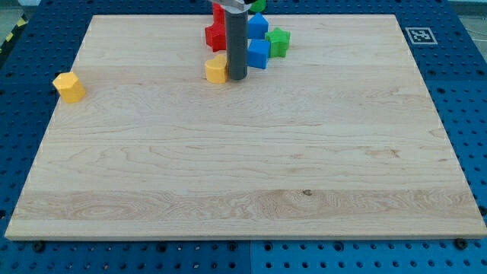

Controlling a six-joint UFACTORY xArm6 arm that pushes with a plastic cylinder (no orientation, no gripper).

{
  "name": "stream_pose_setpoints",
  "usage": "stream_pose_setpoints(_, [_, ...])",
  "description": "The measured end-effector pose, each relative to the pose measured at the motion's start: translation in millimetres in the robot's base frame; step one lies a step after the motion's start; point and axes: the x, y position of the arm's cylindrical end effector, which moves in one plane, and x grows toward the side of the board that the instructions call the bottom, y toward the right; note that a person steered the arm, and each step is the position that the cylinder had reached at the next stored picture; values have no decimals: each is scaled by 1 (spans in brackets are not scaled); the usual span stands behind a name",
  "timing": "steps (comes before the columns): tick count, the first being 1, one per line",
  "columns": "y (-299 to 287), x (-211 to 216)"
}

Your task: Move the arm to the right side of the red circle

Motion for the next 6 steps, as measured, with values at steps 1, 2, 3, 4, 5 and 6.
stream_pose_setpoints(1, [0,-35])
stream_pose_setpoints(2, [0,-69])
stream_pose_setpoints(3, [0,-100])
stream_pose_setpoints(4, [0,-123])
stream_pose_setpoints(5, [0,-147])
stream_pose_setpoints(6, [16,-153])
